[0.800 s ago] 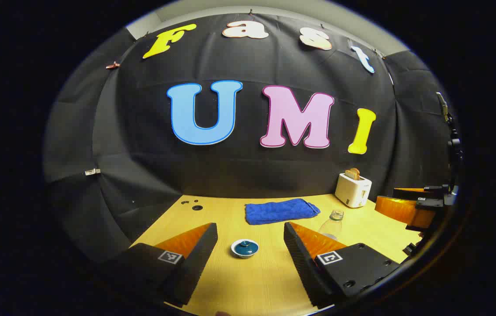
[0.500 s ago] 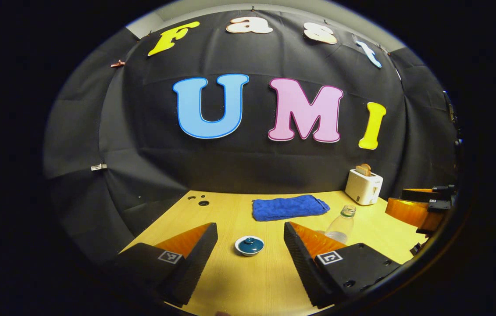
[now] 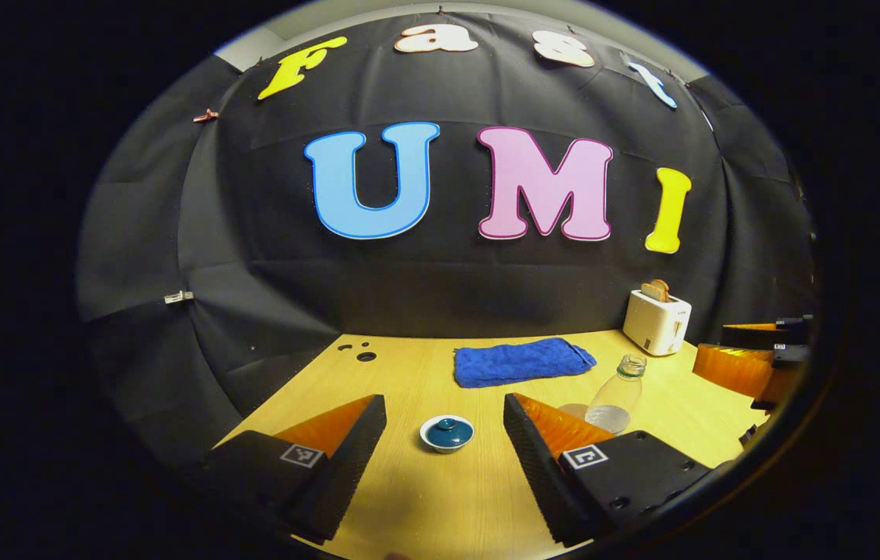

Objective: Open the teacup lid with one hand, grasp the water bottle and pour water into the teacup with the other hand; after pouring, place the water bottle on the coaster and then close the teacup lid.

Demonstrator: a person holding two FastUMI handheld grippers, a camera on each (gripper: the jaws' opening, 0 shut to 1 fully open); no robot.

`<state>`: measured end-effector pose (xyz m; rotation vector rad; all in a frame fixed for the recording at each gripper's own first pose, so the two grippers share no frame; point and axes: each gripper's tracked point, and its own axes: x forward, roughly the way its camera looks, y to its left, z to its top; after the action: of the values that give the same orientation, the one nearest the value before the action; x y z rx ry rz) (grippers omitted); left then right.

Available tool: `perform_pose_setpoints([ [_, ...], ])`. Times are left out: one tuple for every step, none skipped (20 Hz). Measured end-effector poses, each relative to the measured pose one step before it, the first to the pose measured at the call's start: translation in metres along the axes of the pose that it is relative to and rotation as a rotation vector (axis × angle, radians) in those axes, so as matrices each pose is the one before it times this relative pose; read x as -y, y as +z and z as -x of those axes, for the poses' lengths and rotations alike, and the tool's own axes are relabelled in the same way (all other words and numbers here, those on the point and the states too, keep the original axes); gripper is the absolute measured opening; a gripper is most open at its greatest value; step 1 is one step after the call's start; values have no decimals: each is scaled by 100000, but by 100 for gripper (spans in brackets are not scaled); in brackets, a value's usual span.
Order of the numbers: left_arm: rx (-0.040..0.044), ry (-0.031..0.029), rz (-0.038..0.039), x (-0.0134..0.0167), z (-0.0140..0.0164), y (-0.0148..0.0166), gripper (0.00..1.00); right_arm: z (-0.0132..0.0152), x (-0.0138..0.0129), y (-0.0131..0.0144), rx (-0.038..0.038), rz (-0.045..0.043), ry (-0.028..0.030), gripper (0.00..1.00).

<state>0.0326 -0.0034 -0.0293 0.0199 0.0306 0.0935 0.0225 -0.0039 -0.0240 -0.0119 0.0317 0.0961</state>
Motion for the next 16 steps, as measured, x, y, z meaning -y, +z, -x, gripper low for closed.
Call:
perform_pose_setpoints([
  [-212,-454,463,157,-159,-51,96,4,-33,-256,-431,21,354,100],
  [-223,-649,661,77,-159,-249,96,-148,93,-92,-385,353,230,100],
  [-256,-848,519,113,-308,125,96,-186,88,-286,-154,235,163,100],
  [-223,-738,231,215,-290,-286,96,-134,78,-101,-293,26,151,100],
  [-456,-635,-253,154,-481,-94,96,-117,-7,-231,-450,-109,201,100],
  [-510,-789,-161,107,-593,-478,96,-267,68,-201,-629,-127,153,100],
  [-1437,-1544,-84,202,-847,-641,96,-214,-43,-371,-404,-66,194,100],
  [-1725,121,-409,-65,-684,-760,96,-219,-46,-327,-457,-38,129,100],
  [-1683,1039,96,-329,-747,-732,96,-167,-79,-521,-775,27,228,100],
  [-890,-82,1088,-223,-807,-669,96,-143,-172,-285,-781,11,395,100],
  [-508,-267,1290,-141,-723,-338,95,-82,-224,-247,-317,19,312,100],
  [-498,369,806,-185,-624,-424,96,-48,-133,-321,-380,125,267,100],
  [-70,990,212,-438,-765,-200,95,-45,-176,-338,-545,284,304,100],
  [397,263,-61,-474,-894,-200,96,-76,-162,-433,-801,586,366,100],
  [-27,-476,91,-196,-1028,-125,96,-33,-186,-363,-265,1159,488,100],
  [-461,-1067,491,-24,-1067,-505,95,62,-161,-412,-194,1362,222,100],
])
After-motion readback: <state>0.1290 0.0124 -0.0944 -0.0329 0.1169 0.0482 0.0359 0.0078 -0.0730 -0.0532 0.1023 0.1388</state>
